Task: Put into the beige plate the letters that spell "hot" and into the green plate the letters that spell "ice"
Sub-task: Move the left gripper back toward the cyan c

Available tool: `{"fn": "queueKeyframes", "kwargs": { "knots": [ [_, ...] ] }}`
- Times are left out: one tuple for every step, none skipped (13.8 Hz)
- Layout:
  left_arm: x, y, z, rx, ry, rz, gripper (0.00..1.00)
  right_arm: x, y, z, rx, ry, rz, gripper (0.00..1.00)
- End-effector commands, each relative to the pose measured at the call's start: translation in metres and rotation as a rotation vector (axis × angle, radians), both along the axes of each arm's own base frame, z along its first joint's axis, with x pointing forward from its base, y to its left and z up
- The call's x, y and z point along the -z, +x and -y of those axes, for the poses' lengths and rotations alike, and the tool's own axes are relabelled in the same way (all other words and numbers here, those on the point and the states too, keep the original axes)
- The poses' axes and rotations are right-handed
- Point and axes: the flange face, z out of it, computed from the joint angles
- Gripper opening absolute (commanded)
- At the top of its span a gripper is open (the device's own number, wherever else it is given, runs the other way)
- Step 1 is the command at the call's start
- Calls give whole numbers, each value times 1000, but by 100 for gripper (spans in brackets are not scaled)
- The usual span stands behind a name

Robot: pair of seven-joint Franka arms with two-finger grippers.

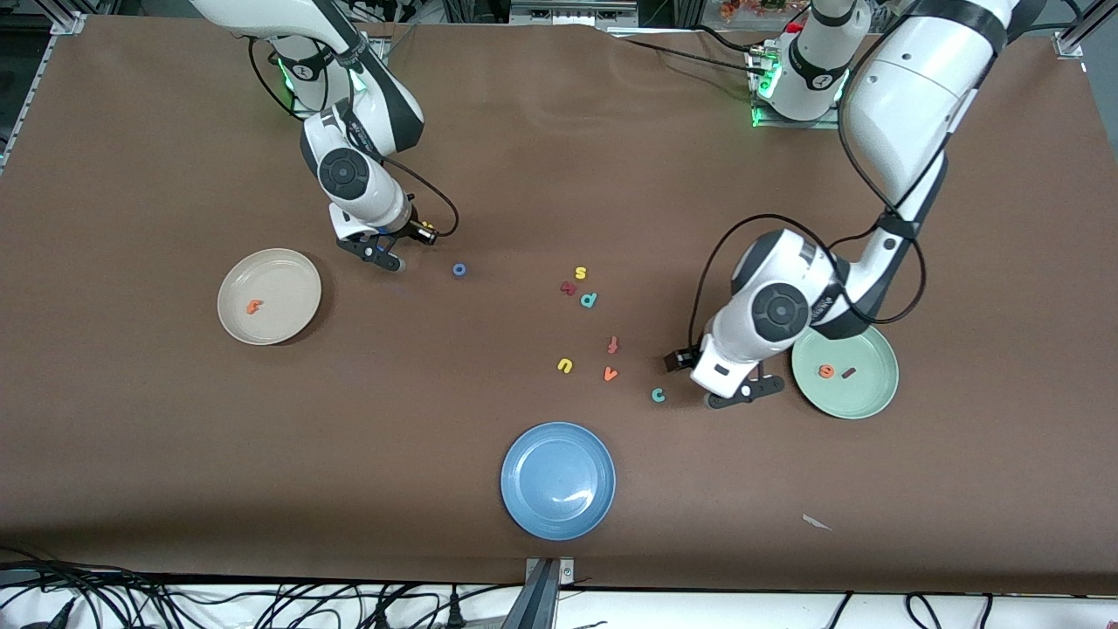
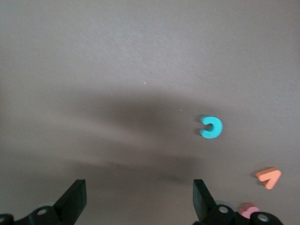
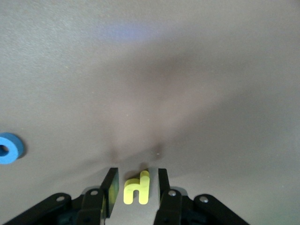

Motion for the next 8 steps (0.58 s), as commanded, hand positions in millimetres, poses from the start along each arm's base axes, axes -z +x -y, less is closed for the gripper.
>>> {"fn": "queueKeyframes", "kwargs": {
  "knots": [
    [-4,5,8,-57,-17,17,100,-7,-6,2,20,6,37,42],
    [-3,7,17,-76,-23,19,100,-7,-6,1,36,9,46,42],
    [0,12,23,-101,-30,23,100,-8,-6,0,43,11,51,42],
    [3,16,32,-127,-36,26,100,-9,-7,-4,47,15,57,42],
    [5,20,40,-150,-38,33,100,-7,-7,-5,47,18,59,42],
    [8,25,42,-166,-29,42,100,-4,-11,-4,48,18,57,42],
    [13,27,44,-168,-15,50,100,-2,-14,-3,48,18,58,43],
    [17,29,47,-170,-5,59,100,0,-16,-1,48,21,64,43]
  ]
}}
